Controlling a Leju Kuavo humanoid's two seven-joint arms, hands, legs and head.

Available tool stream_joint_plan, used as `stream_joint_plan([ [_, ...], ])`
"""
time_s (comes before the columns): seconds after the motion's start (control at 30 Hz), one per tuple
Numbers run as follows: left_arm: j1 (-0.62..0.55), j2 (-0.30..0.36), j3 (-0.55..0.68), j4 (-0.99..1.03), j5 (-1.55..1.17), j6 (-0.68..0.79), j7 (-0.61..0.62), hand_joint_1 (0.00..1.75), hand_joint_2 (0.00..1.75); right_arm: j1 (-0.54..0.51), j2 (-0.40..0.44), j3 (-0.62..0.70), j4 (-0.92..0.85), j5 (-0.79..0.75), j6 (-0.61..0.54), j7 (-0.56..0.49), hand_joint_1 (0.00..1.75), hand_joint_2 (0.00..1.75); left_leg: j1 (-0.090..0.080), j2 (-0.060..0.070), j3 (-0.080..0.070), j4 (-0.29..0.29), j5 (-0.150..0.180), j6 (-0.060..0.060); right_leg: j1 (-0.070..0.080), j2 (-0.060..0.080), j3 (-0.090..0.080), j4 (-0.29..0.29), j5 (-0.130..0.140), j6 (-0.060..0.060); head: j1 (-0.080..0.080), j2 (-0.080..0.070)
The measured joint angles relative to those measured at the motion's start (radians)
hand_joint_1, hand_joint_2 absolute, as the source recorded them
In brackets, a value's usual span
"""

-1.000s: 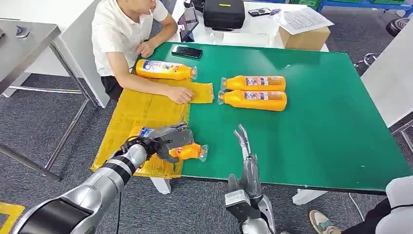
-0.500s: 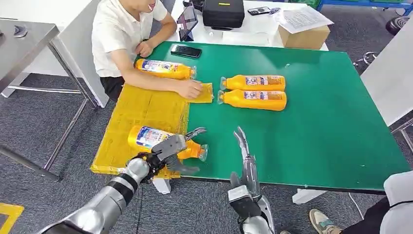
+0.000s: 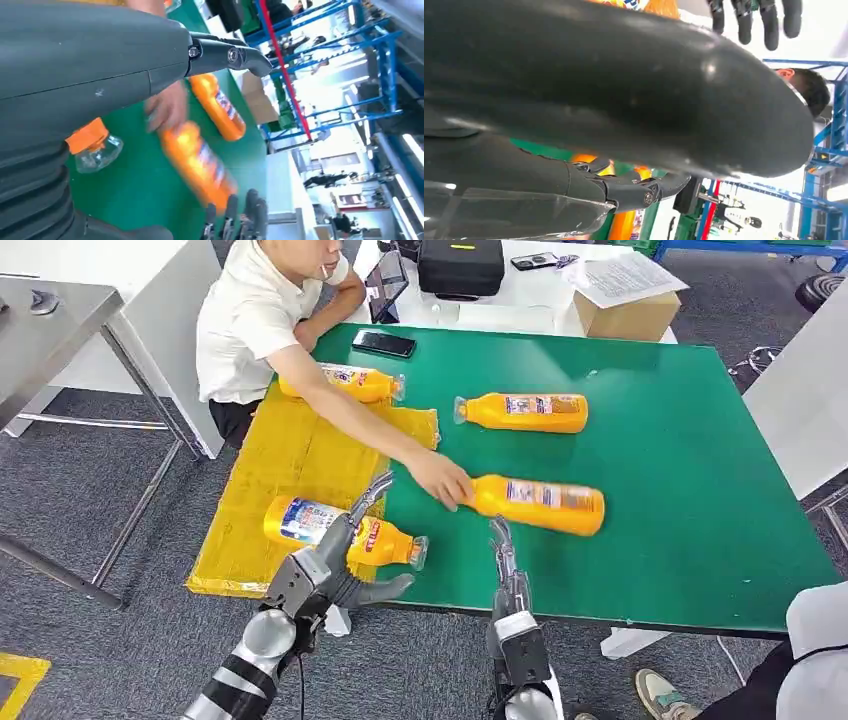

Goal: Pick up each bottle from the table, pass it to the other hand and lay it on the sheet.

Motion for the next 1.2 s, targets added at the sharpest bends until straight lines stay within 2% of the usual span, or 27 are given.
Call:
stream_joint_plan([
  [0.07, 0.005, 0.0, 0.0, -0.014, 0.0, 0.0, 0.0, 0.0, 1.75, 0.001, 0.002, -0.001, 0.0, 0.0, 0.0, 0.0, 0.0, 0.0, 0.0, 0.0, 0.0, 0.0, 0.0, 0.0, 0.0, 0.0, 0.0, 0.0, 0.0, 0.0, 0.0, 0.0],
  [0.1, 0.006, 0.0, 0.0, -0.019, 0.0, 0.0, 0.0, 0.0, 1.75, 0.001, 0.002, -0.001, 0.0, 0.0, 0.0, 0.0, 0.0, 1.75, 0.0, 0.0, 0.0, 0.0, 0.0, 0.0, 0.0, 0.0, 0.0, 0.0, 0.0, 0.0, 0.0, 0.0],
  [0.13, 0.008, 0.0, 0.0, -0.024, 0.0, 0.0, 0.0, 0.0, 1.75, 0.001, 0.002, -0.002, 0.0, 0.0, 0.0, 0.0, 0.0, 0.0, 0.0, 0.0, 0.0, 0.0, 0.0, 0.0, 0.0, 0.0, 0.0, 0.0, 0.0, 0.0, 0.0, 0.0],
  [0.2, 0.011, 0.0, 0.0, -0.031, 0.014, 0.003, -0.005, 0.0, 1.75, 0.001, 0.003, -0.003, 0.0, -0.051, 0.061, 0.025, 0.0, 0.0, 0.0, 0.0, 0.0, 0.0, 0.0, 0.0, 0.0, 0.0, 0.0, 0.0, 0.0, 0.0, 0.0, 0.0],
  [0.23, 0.018, 0.0, 0.0, -0.038, 0.03, 0.012, -0.016, 0.0, 1.75, 0.001, 0.004, -0.008, 0.002, -0.12, 0.135, 0.064, 0.0, 1.75, 0.0, 0.0, 0.0, 0.0, 0.0, 0.0, 0.0, 0.0, 0.0, 0.0, 0.0, 0.0, 0.0, 0.0],
  [0.33, 0.056, 0.0, 0.006, -0.093, 0.088, 0.04, -0.042, 0.0, 1.75, 0.016, 0.005, -0.015, 0.006, -0.211, 0.259, 0.112, 0.0, 1.75, 0.0, 0.0, 0.0, 0.0, 0.0, 0.0, 0.0, 0.0, 0.0, 0.0, 0.0, 0.0, 0.0, 0.0],
  [0.43, 0.105, -0.008, 0.016, -0.168, 0.153, 0.061, -0.032, 0.0, 1.75, 0.03, 0.004, -0.016, -0.001, -0.179, 0.226, 0.102, 0.0, 1.75, 0.0, 0.0, -0.001, 0.0, 0.0, 0.0, 0.0, 0.0, -0.001, 0.0, 0.0, 0.0, 0.0, 0.0],
  [0.5, 0.136, -0.018, 0.016, -0.202, 0.187, 0.086, -0.004, 0.0, 1.75, 0.038, 0.0, -0.018, -0.019, -0.052, 0.103, 0.089, 0.0, 1.75, 0.0, 0.0, -0.002, 0.0, 0.0, 0.0, 0.0, 0.0, -0.002, 0.0, 0.0, 0.0, 0.0, 0.0],
  [0.57, 0.17, -0.032, 0.018, -0.209, 0.233, 0.095, 0.018, 0.0, 1.75, 0.04, -0.006, -0.022, -0.034, 0.189, -0.119, 0.09, 0.0, 1.75, 0.0, 0.0, -0.002, 0.0, 0.0, 0.0, 0.0, 0.0, -0.002, 0.0, 0.0, 0.0, 0.0, 0.0],
  [0.6, 0.186, -0.037, 0.018, -0.209, 0.249, 0.096, 0.016, 0.0, 1.75, 0.039, -0.012, -0.026, -0.037, 0.266, -0.19, 0.096, 0.0, 1.75, 0.0, 0.0, -0.002, 0.0, 0.0, 0.0, 0.0, 0.0, -0.002, -0.001, 0.0, 0.0, 0.0, 0.0],
  [0.7, 0.232, -0.043, 0.018, -0.215, 0.213, 0.147, -0.043, 0.0, 1.75, 0.045, -0.036, -0.058, -0.048, 0.347, -0.292, 0.105, 0.0, 1.75, -0.001, 0.0, -0.002, 0.0, 0.0, 0.0, -0.001, 0.0, -0.002, -0.001, 0.0, 0.0, 0.0, 0.0],
  [0.87, 0.266, -0.05, 0.021, -0.226, 0.154, 0.197, -0.056, 0.0, 1.75, 0.052, -0.061, -0.085, -0.057, 0.467, -0.322, 0.104, 0.0, 1.75, -0.001, 0.0, -0.001, 0.0, 0.0, 0.0, -0.001, 0.0, -0.002, -0.001, 0.0, 0.0, 0.0, 0.0],
  [1.2, 0.275, -0.061, 0.021, -0.226, 0.149, 0.199, -0.06, 0.0, 1.75, 0.052, -0.075, -0.086, -0.059, 0.482, -0.324, 0.108, 0.0, 1.75, -0.001, 0.0, -0.001, 0.0, 0.0, 0.0, 0.0, 0.0, -0.002, 0.0, 0.0, 0.0, 0.0, 0.0],
])
